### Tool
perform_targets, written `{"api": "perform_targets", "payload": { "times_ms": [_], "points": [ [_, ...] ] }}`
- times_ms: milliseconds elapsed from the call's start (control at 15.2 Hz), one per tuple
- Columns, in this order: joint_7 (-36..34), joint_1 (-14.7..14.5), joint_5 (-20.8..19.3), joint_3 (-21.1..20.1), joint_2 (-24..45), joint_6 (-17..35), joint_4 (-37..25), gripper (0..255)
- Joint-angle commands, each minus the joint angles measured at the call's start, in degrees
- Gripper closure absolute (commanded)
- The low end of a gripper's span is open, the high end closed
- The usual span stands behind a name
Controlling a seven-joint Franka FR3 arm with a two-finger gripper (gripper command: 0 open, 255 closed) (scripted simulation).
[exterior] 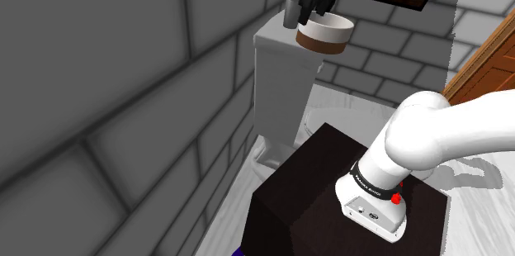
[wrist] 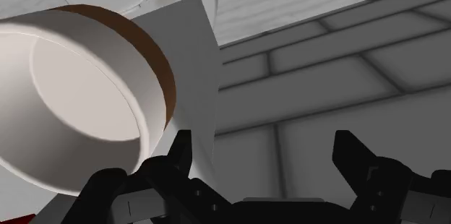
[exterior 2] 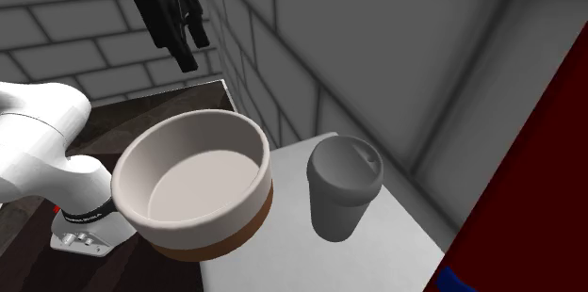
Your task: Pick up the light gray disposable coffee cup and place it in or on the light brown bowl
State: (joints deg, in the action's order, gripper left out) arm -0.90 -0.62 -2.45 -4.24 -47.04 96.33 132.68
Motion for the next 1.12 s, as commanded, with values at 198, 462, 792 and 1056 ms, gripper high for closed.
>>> {"api": "perform_targets", "payload": {
  "times_ms": [198, 462, 792, 1056],
  "points": [
    [2.39, 1.44, -1.86, 2.31, 6.38, -0.55, -4.89, 0],
    [5.44, 3.05, -3.89, 5.08, 15.09, -1.83, -12.27, 0],
    [9.24, 4.77, -5.69, 8.18, 26.37, -4.39, -23.02, 0],
    [12.41, 6.13, -6.54, 10.41, 35.88, -7.31, -33.1, 0]
  ]
}}
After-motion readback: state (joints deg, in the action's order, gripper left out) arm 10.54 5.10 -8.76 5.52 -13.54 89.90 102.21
